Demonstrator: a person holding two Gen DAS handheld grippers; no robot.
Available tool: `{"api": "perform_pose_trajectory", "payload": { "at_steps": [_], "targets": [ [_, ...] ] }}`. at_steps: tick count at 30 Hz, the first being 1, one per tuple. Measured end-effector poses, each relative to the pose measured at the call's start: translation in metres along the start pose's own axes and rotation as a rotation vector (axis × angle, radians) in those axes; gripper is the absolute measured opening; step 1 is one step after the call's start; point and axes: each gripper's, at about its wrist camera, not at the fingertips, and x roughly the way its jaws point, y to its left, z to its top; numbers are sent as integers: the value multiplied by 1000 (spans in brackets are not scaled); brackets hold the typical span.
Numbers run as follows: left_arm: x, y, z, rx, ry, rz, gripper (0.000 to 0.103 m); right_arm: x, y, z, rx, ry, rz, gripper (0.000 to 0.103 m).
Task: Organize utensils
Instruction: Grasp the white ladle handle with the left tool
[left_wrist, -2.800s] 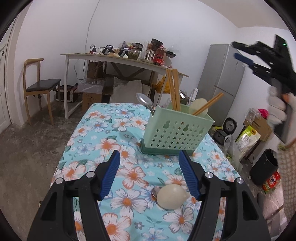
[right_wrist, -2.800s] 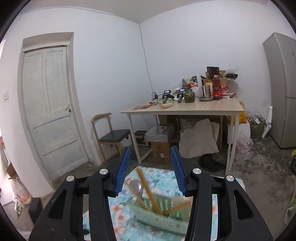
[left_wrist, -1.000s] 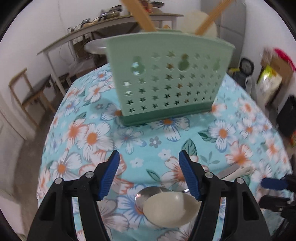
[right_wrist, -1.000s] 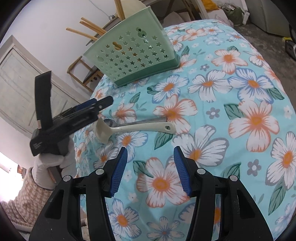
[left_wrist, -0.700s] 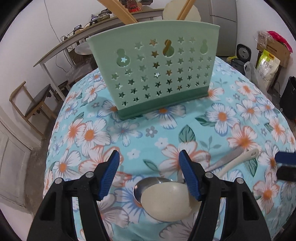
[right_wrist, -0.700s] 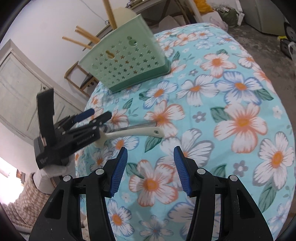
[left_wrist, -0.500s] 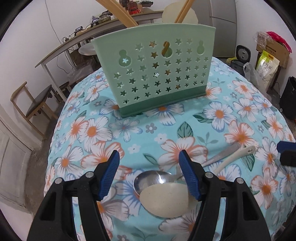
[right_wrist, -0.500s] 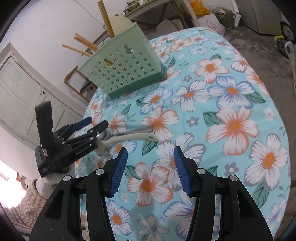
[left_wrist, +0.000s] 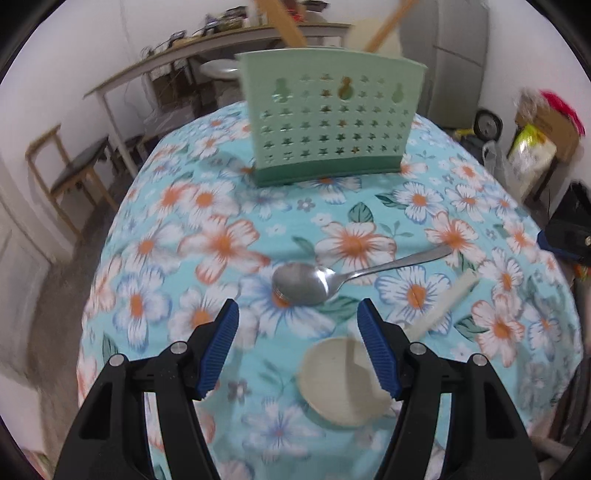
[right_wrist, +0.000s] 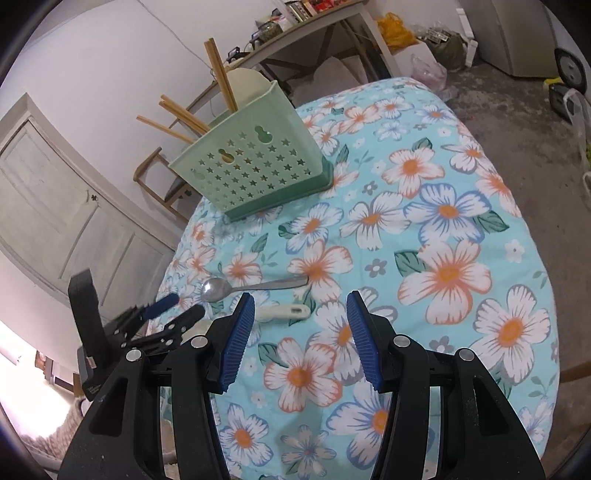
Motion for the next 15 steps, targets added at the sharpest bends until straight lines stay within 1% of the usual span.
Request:
{"api": "perform_pose_trajectory", "payload": {
  "at_steps": [2, 5, 10, 12, 15],
  "targets": [
    [-10, 8, -4, -58, -21, -34, 64, 0, 0, 1, 2, -1, 6, 51],
    [-24, 18, -12, -150, -41, -117, 64, 1, 1, 1, 6, 0, 10, 51],
    [-35, 34, -31, -309, 4, -312, 64, 2, 4, 1, 4, 6, 17, 51],
    [-35, 34, -41, -324, 21, -349, 64, 3, 6, 1, 1, 7, 23, 51],
    [-26, 36, -55, -358, 62, -375, 64, 6, 7, 1, 1, 13, 29, 51]
  ]
}}
